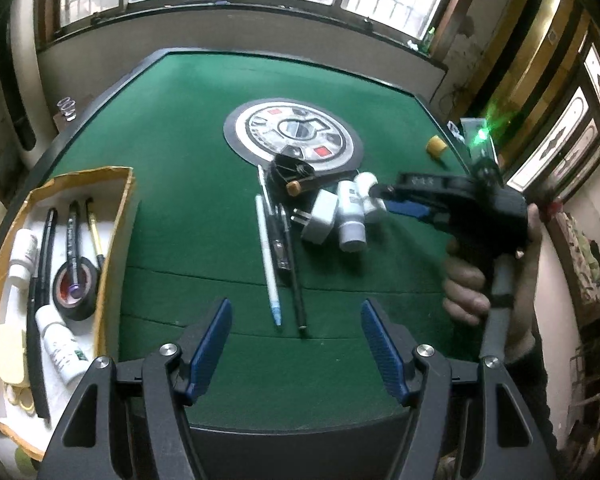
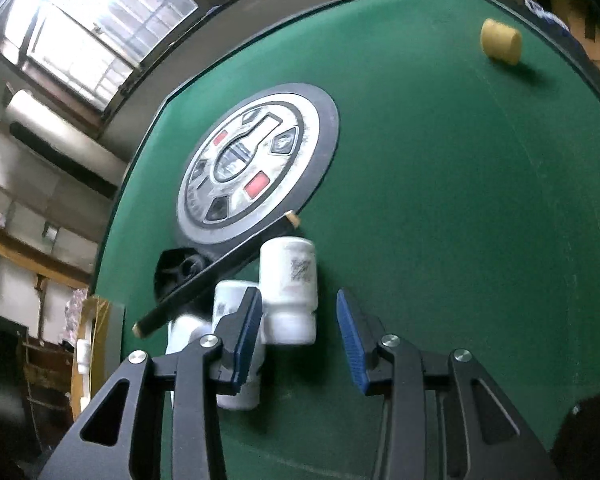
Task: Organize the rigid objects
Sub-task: 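Grasp a white pill bottle with the right gripper while the left grasps another bottle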
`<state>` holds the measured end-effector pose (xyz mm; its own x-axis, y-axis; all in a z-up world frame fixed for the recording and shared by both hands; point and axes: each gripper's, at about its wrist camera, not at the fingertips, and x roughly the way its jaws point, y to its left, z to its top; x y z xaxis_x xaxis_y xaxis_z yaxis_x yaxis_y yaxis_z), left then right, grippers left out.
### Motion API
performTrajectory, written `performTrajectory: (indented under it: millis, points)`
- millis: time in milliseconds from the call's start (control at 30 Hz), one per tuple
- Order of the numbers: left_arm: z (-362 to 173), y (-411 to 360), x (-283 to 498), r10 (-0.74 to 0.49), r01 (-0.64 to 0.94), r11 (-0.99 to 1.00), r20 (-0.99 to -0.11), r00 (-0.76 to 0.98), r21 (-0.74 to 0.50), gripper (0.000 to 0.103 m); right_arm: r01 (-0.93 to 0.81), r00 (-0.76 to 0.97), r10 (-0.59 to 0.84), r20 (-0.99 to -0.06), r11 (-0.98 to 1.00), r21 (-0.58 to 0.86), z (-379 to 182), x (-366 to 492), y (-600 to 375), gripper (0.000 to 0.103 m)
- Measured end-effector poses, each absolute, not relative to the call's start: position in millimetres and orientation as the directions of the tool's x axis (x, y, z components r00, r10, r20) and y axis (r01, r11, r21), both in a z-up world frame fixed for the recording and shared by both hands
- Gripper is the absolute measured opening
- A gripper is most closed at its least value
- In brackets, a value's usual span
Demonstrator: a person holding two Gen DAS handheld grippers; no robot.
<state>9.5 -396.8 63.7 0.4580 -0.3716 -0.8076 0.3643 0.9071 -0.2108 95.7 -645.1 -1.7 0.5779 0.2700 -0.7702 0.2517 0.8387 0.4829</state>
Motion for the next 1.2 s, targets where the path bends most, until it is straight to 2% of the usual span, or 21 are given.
performTrajectory:
  millis: [133, 200, 533, 867, 933, 1000, 1067, 1200]
  points:
    - [57.0, -409.5, 16.3, -0.367, 0.379, 0.903, -0.821, 0.436, -0.202, 0.07, 0.224, 0.572, 0.29, -0.768, 0.845, 0.486, -9.7, 104.0, -639.9, 0.038]
    - [54.1, -418.2, 20.6, -0.364, 0.386, 0.901, -0.829, 0.425, -0.198, 0.07, 0.213, 0.571, 0.29, -0.768, 0.851, 0.479, -8.7, 103.4, -638.1, 0.032]
    - [32.9, -496.4, 55.2, -0.364, 0.46, 0.866, -0.878, 0.312, -0.195, 0.07, 0.288, 0.614, 0.318, -0.722, 0.761, 0.58, -6.5, 87.0, -680.7, 0.032]
    - [-0.6, -530.4, 102.4, -0.277, 0.307, 0.932, -0.921, 0.272, -0.19, 0.064, 0.363, 0.629, 0.294, -0.719, 0.707, 0.607, -9.8, 80.4, -702.9, 0.032]
    - [-8.1, -534.4, 107.1, -0.265, 0.29, 0.939, -0.926, 0.271, -0.184, 0.057, 0.351, 0.629, 0.302, -0.716, 0.712, 0.608, -9.1, 81.6, -700.6, 0.032]
    - [-9.4, -535.9, 107.6, -0.254, 0.284, 0.944, -0.919, 0.302, -0.168, 0.043, 0.346, 0.627, 0.3, -0.718, 0.719, 0.603, -9.0, 82.1, -699.1, 0.032]
    - [-12.1, -535.0, 107.1, -0.25, 0.28, 0.946, -0.921, 0.298, -0.166, 0.033, 0.344, 0.625, 0.301, -0.72, 0.722, 0.601, -9.7, 82.1, -698.9, 0.032]
    - [-12.5, -527.8, 98.5, -0.256, 0.304, 0.939, -0.92, 0.295, -0.164, 0.031, 0.339, 0.623, 0.308, -0.719, 0.722, 0.603, -11.1, 83.4, -698.1, 0.032]
